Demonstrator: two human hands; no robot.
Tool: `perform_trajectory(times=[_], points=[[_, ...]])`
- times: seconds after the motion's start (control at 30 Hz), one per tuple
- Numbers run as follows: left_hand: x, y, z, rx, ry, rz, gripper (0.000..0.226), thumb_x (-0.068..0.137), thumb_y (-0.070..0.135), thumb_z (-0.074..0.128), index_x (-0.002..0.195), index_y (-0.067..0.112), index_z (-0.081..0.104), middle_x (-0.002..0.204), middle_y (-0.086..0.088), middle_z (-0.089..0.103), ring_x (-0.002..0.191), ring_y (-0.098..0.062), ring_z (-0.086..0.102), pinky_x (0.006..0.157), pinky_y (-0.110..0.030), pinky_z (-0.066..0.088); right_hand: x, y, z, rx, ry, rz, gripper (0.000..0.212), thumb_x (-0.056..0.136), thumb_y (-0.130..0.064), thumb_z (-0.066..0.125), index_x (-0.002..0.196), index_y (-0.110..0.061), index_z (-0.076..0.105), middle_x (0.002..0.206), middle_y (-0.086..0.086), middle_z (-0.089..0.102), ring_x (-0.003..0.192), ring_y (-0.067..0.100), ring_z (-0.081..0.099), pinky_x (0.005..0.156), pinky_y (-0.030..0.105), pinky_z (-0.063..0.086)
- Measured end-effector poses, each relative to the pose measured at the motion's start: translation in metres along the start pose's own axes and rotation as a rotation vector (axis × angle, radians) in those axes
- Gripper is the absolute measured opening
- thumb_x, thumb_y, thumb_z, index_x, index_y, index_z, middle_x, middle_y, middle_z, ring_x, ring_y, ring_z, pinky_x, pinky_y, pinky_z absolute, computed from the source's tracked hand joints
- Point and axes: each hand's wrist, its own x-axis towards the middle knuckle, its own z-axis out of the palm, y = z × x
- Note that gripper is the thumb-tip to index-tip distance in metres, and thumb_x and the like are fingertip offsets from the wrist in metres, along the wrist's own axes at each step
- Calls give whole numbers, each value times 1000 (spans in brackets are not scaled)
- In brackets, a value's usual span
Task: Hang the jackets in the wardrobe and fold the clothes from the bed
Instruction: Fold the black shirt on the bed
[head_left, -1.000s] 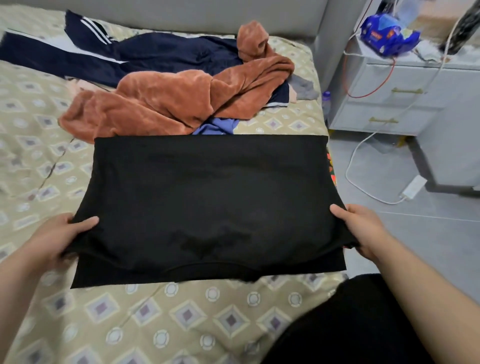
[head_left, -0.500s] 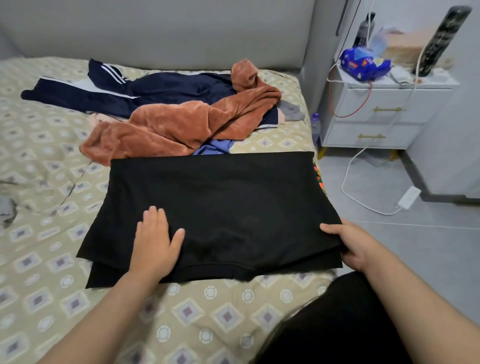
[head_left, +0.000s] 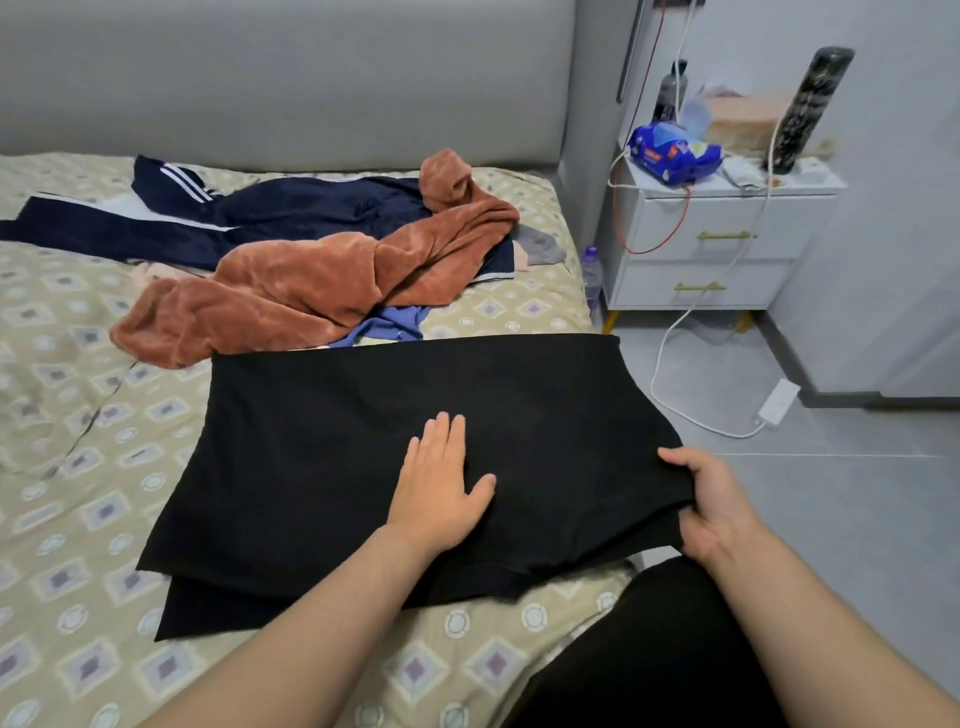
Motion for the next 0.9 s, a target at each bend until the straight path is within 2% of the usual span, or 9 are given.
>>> perform_trajectory(times=[0.17,0.27,0.37,0.43,0.5,0.6,0.7,0.8,0.9], points=[[24,13,19,239,-115,94,83,94,66,21,159,20,-3,166,-7,-8,153,-24,-10,123,-46,-5,3,2,0,-4,-84,-26,100,22,-14,86,119,-2,64,103,20,74,82,34,74,65,46,62],[31,13,15,154,-190,91,75,100,53,31,159,17,-1,166,-7,-9,153,-23,-11,123,-44,-7,-1,5,10,-48,-149,-59,78,59,-9,67,136,-6,54,110,17,73,87,31,73,67,41,62],[39,16,-7,-596,-281,-115,49,102,26,42,149,11,41,158,-13,34,149,-25,24,121,-40,15,-8,9,34,-145,-315,-142,76,70,11,40,138,-18,53,119,12,71,97,27,72,75,34,61],[42,23,-32,-1253,-193,-258,37,91,33,55,119,13,66,123,-11,66,121,-27,57,102,-38,44,-13,13,60,-369,-417,-221,80,74,19,39,139,-27,52,119,3,72,102,22,69,81,30,58],[50,25,-53,-1483,-109,-302,32,93,45,52,108,21,66,111,-6,69,103,-22,62,90,-38,49,-15,24,87,-678,-454,-298,82,75,12,50,140,-39,49,120,-16,70,111,10,66,90,24,53],[59,26,-72,-1426,-29,-211,41,89,50,58,106,13,67,106,-5,72,97,-21,67,91,-39,50,-8,57,111,-1190,-509,-333,90,70,-15,63,150,-44,35,160,-10,32,145,6,31,114,20,28],[63,23,-72,-968,29,-230,62,64,51,79,111,17,59,105,3,69,97,-14,66,91,-36,53,-11,92,108,-1484,-426,-364,85,84,-25,64,156,-40,21,166,-12,1,150,11,21,110,14,21],[64,7,-54,-755,76,-343,38,78,26,79,107,15,57,101,3,65,95,-15,63,85,-33,53,-22,117,100,-1551,-288,-474,67,89,-38,62,149,-32,34,162,-15,16,139,14,41,107,25,37],[56,-9,-40,-1028,45,-545,27,85,26,74,103,9,63,103,-9,72,93,-24,69,90,-42,56,-30,126,104,-1672,-52,-518,37,90,-51,58,112,-25,45,111,-7,54,98,19,60,76,32,45]])
